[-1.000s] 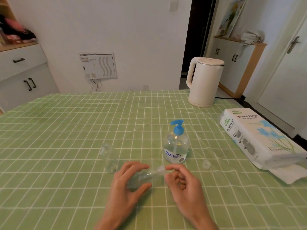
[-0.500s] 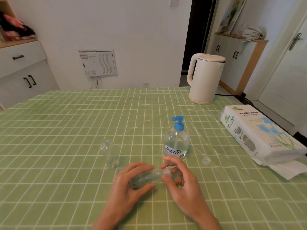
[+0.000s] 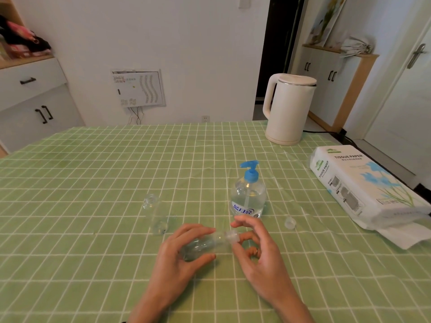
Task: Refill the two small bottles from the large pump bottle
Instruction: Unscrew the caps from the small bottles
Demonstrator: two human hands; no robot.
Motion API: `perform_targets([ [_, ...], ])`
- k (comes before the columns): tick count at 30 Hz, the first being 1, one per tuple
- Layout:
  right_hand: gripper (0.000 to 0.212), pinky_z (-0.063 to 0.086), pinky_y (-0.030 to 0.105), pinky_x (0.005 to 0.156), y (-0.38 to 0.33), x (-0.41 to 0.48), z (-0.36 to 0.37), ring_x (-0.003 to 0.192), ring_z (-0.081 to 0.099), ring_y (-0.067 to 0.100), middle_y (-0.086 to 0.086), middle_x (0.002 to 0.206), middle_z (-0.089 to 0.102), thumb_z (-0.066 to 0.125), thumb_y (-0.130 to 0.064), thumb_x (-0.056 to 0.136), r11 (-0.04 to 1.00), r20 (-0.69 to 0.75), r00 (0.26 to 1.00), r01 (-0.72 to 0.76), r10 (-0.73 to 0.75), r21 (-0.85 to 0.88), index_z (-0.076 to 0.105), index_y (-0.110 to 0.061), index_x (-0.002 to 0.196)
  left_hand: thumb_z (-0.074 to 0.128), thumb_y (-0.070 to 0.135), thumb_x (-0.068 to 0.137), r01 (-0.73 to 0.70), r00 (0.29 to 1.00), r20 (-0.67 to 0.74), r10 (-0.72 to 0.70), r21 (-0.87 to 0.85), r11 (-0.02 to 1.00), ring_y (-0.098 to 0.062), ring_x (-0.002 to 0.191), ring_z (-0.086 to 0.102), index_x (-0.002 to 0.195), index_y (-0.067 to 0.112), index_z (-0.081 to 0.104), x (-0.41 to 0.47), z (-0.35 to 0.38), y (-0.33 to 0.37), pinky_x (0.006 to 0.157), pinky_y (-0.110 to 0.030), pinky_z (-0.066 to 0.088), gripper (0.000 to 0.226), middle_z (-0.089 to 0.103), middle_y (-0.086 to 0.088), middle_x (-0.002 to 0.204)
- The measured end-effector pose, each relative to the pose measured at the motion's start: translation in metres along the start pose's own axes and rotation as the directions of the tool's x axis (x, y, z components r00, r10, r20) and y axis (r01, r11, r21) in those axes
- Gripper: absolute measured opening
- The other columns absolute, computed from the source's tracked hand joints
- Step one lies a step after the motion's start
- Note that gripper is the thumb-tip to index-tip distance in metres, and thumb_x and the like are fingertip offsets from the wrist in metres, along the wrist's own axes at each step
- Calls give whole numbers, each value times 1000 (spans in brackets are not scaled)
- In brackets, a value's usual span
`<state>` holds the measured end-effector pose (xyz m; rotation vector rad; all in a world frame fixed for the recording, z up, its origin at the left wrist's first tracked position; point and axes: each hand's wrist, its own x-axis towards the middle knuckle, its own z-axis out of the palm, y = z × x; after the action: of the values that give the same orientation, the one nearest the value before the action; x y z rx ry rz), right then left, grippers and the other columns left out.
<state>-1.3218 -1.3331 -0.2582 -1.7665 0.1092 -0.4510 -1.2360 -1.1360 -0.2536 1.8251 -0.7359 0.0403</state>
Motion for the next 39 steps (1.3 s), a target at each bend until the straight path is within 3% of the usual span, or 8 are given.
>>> perform_targets([
  [7, 52, 57, 30, 62, 0, 1, 1, 95, 70, 19, -11, 127, 69, 75, -9, 98, 1000, -13, 1000, 3, -3, -4, 63, -48, 130, 93, 16, 73, 14, 1000, -12, -14, -7, 1000, -8, 115, 68, 116, 44, 76, 0, 0, 0, 100, -15, 49, 54, 70, 17, 120],
  [11, 45, 57, 27, 66, -4, 3, 1, 97, 70, 17, -14, 128, 68, 78, -26, 94, 1000, -25, 1000, -16, 16, -1, 62, -50, 129, 94, 16, 73, 0, 1000, -7, 0, 8, 1000, -8, 115, 68, 116, 42, 76, 1, 0, 1, 98, -13, 48, 53, 70, 16, 119],
  [14, 50, 56, 27, 62, -2, 2, 2, 97, 70, 18, -13, 129, 68, 74, -8, 96, 1000, 7, 1000, -2, 2, -10, 64, -46, 128, 94, 20, 74, 6, 1000, -16, -7, -13, 1000, -9, 115, 68, 116, 42, 76, 1, -1, 2, 98, -12, 48, 51, 70, 15, 119],
  [17, 43, 55, 26, 63, -7, 2, 2, 95, 70, 18, -14, 124, 69, 76, -27, 90, 1000, 12, 1000, -4, 5, -9, 65, -50, 126, 94, 21, 74, 5, 1000, -10, -5, -34, 999, -10, 114, 68, 115, 41, 76, 0, -1, 2, 97, -12, 49, 49, 71, 14, 119],
  [25, 20, 51, 16, 63, -9, 2, -14, 73, 66, 8, -13, 90, 73, 73, -20, 97, 986, -241, 962, 93, -125, -142, 72, -37, 107, 88, 17, 67, -9, 1000, -29, 7, -79, 997, -1, 105, 70, 114, 46, 72, 3, 2, 1, 91, -7, 51, 57, 74, 21, 112],
  [30, 28, 60, 36, 83, 1, 8, -81, 92, 74, 0, -22, 95, 78, 86, -19, 90, 924, -524, 852, -187, -17, -334, 63, -34, 95, 102, 27, 61, 35, 994, -96, -57, -212, 977, 0, 102, 73, 106, 54, 74, 5, 4, -6, 94, -7, 51, 60, 79, 15, 110],
  [33, 24, 54, 33, 80, 11, 8, -103, 98, 74, 12, -13, 102, 78, 89, -29, 87, 821, -548, 835, -340, 40, -459, 65, -29, 91, 103, 24, 61, 34, 991, -119, -67, -266, 963, -5, 104, 74, 108, 51, 75, 5, 4, -11, 95, -9, 53, 62, 79, 7, 112],
  [39, 27, 54, 35, 80, 19, 12, -107, 103, 72, 20, -3, 107, 78, 92, -29, 84, 740, -497, 861, -405, 110, -537, 66, -29, 90, 95, 12, 64, 40, 987, -140, -80, -267, 963, -9, 104, 76, 111, 46, 73, 3, 4, -17, 91, -12, 56, 61, 80, 1, 110],
])
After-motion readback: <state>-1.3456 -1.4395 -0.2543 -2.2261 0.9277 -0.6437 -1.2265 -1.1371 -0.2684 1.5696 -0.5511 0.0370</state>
